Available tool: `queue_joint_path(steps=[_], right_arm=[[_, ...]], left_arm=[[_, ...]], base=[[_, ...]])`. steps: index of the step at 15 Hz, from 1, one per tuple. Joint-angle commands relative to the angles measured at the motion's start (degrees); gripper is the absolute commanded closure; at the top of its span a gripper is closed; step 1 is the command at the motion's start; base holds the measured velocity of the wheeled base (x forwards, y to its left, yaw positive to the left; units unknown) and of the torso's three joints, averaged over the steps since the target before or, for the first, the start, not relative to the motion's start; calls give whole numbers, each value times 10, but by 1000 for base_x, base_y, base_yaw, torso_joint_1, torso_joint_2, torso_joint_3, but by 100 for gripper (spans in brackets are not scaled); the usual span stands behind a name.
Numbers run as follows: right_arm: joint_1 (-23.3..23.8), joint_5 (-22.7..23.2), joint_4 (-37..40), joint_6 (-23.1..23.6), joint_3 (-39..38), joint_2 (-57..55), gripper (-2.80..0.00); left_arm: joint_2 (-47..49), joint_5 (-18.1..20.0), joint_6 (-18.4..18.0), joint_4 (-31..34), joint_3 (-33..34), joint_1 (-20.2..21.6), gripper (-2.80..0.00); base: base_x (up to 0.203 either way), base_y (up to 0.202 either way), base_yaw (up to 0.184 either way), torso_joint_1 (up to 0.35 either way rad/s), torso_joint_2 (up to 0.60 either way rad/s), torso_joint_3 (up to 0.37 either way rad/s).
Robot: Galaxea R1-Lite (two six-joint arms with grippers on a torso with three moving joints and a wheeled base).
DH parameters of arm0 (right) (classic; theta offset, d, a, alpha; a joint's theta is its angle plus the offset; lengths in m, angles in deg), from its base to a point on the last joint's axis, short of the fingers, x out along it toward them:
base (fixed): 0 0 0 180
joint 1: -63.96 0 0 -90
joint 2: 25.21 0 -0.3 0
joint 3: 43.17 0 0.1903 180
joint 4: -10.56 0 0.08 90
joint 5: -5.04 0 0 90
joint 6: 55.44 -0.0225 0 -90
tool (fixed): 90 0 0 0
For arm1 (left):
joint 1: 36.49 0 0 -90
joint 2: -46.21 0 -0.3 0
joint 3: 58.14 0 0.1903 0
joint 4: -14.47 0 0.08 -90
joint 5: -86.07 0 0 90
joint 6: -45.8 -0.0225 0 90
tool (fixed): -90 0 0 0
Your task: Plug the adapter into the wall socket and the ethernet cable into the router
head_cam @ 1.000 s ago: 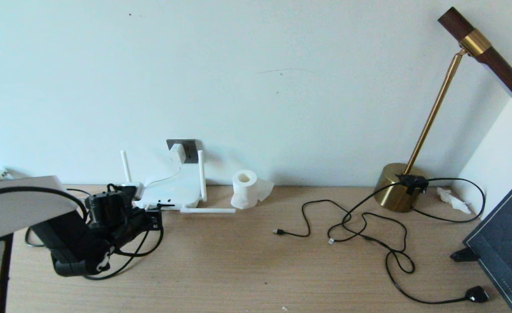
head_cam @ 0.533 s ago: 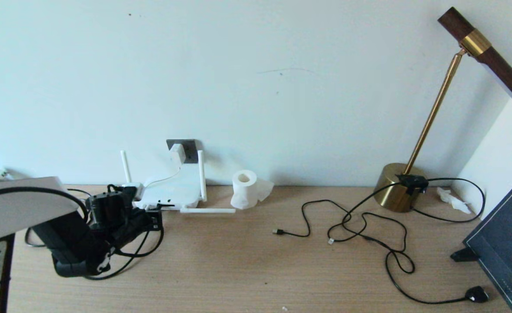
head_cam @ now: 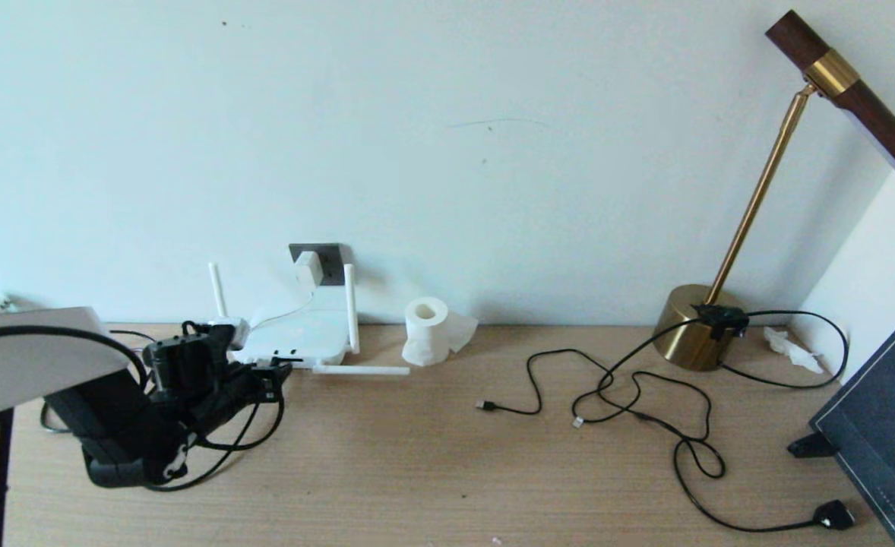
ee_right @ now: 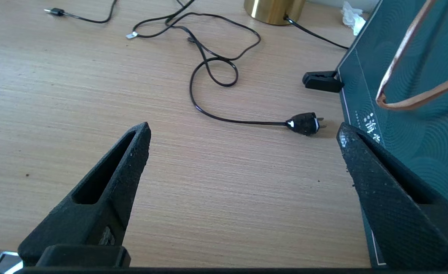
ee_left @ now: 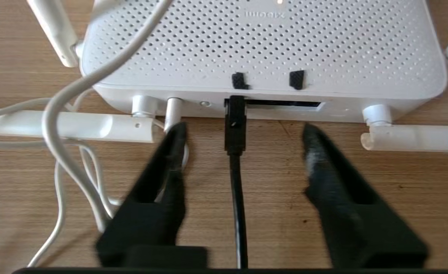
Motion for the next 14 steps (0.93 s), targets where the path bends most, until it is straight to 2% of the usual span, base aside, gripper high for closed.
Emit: queue_joint_path(steps=[1,4,5,8,11,13,14], right_arm=[[1,0,1,1,0,-1,-280],[1,0,1,1,0,0,-280],[1,0,1,1,0,-1,-280],[1,0,1,1,0,-1,-280],[1,0,1,1,0,-1,-280],[1,0,1,1,0,0,-280],[1,0,1,1,0,0,-280]], left_arm=[[-19,1,1,-2,16,0,-280],[-82,4,3,-2,60,-18,-280],[-111,5,7,-2,79,-29,0],[-203,6,12,-1,131,-52,0],[-367,10,10,24,165,-70,0],[-506,6,0,88,198,-99,0],[-579,-4,-5,148,228,-122,0]], base=[[0,0,0,0,0,0],[0,0,0,0,0,0],[0,0,0,0,0,0],[0,0,0,0,0,0],[0,0,0,0,0,0],[0,0,0,0,0,0],[0,0,0,0,0,0]])
